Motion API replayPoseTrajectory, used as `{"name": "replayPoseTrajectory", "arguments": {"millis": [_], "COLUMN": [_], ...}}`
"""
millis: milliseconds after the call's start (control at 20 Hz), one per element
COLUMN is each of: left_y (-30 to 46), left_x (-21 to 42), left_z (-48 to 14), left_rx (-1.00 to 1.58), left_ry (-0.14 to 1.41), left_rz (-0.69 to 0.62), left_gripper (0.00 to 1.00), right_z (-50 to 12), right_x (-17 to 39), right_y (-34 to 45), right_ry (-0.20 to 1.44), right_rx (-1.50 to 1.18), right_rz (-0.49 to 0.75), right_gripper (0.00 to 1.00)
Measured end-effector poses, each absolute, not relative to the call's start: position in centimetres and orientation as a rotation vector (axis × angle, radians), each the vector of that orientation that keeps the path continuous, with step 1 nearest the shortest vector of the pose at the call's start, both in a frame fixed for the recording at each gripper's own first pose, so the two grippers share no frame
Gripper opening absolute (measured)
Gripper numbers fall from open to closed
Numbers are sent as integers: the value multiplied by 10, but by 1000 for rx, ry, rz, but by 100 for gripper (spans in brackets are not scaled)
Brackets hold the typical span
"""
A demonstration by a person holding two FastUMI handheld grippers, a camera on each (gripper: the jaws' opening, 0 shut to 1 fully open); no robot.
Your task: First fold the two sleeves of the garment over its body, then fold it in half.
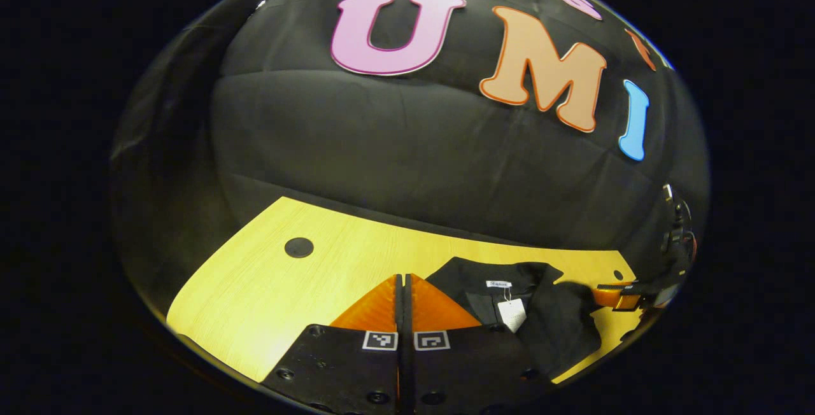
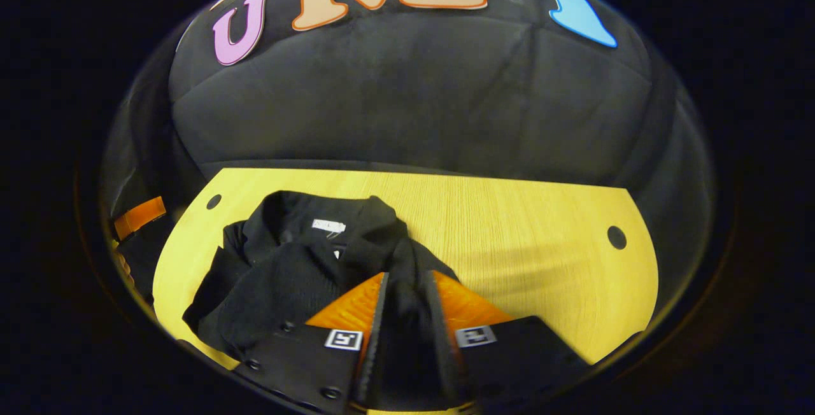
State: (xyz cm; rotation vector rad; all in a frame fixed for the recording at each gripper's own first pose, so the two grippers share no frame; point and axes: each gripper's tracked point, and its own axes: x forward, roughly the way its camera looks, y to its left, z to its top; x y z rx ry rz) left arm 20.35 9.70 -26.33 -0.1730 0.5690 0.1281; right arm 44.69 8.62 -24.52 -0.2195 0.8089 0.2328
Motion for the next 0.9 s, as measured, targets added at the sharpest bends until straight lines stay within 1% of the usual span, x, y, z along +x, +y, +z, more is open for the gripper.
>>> {"name": "replayPoseTrajectory", "arguments": {"millis": [150,200,250,500,600,700,750,800,900], "left_y": [115,116,117,105,90,73,66,62,48], "left_x": [186,179,171,116,96,79,72,69,62], "left_z": [-260,-259,-259,-254,-242,-221,-207,-189,-152], "left_rx": [-165,-168,-165,-131,-114,-74,-44,-18,12], "left_ry": [570,572,574,574,548,510,476,433,339], "left_rz": [162,161,159,118,87,51,42,39,33], "left_gripper": [0,0,0,0,7,26,48,58,93], "right_z": [-227,-219,-215,-204,-193,-173,-160,-147,-116], "right_x": [439,433,424,350,320,293,280,269,243], "right_y": [79,78,76,57,62,64,65,66,71], "right_ry": [786,774,761,728,680,609,566,524,438], "right_rx": [-180,-155,-138,-137,-116,-106,-106,-107,-86], "right_rz": [240,252,264,312,335,345,343,340,330], "right_gripper": [98,96,99,99,99,99,98,99,98]}}
